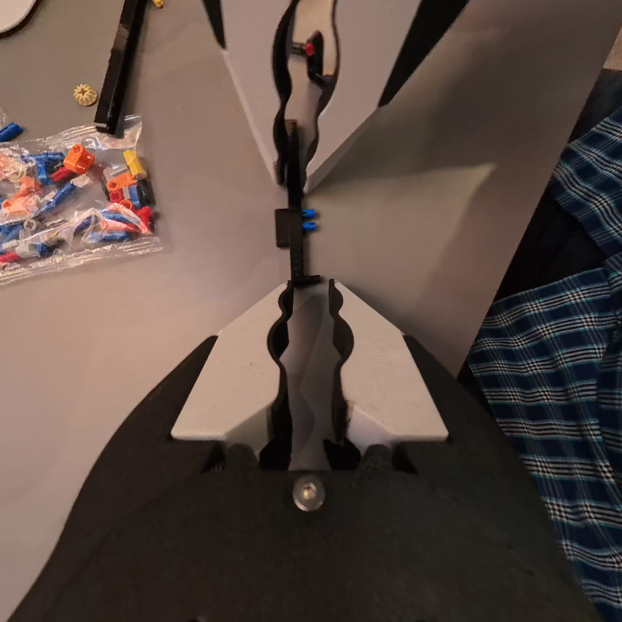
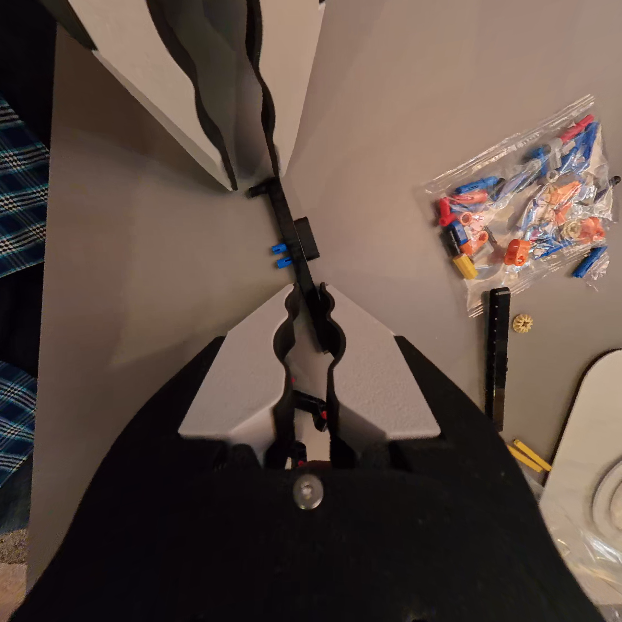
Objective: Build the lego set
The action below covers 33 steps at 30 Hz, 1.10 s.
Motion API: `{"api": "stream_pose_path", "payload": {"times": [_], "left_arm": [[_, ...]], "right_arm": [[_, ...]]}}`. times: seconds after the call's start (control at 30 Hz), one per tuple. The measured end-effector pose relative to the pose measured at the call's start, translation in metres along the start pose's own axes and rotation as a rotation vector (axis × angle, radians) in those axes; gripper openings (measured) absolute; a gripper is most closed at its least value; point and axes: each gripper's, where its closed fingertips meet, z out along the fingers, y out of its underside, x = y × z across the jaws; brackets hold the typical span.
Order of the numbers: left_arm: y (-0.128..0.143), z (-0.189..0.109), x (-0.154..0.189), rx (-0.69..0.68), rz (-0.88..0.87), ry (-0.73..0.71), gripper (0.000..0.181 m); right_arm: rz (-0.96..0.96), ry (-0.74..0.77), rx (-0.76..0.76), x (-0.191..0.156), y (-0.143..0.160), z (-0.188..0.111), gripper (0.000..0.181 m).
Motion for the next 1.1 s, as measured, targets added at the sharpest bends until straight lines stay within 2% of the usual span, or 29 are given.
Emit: {"api": "stream_pose_path", "payload": {"times": [0.03, 0.27, 0.63, 0.9, 1.1], "left_arm": [[0.0, 0.0, -0.002, 0.008, -0.01, -0.007, 0.018], [0.002, 0.003, -0.004, -0.008, 0.005, -0.022, 0.012], [-0.002, 0.002, -0.005, 0.023, -0.014, 0.013, 0.025], [-0.009, 0.0, -0.004, 0.063, 0.002, 0.035, 0.012], [-0.013, 0.001, -0.004, 0.072, 0.009, 0.034, 0.018]], "right_arm": [[0.009, 0.002, 0.003, -0.001, 0.001, 0.0, 0.008], [0.042, 0.024, 0.028, -0.002, 0.003, -0.001, 0.005], [-0.041, 0.115, 0.07, 0.0, -0.004, -0.015, 0.004], [-0.118, 0.191, 0.119, 0.007, -0.015, -0.036, 0.004], [-0.133, 0.196, 0.128, 0.012, -0.018, -0.043, 0.004]]}}
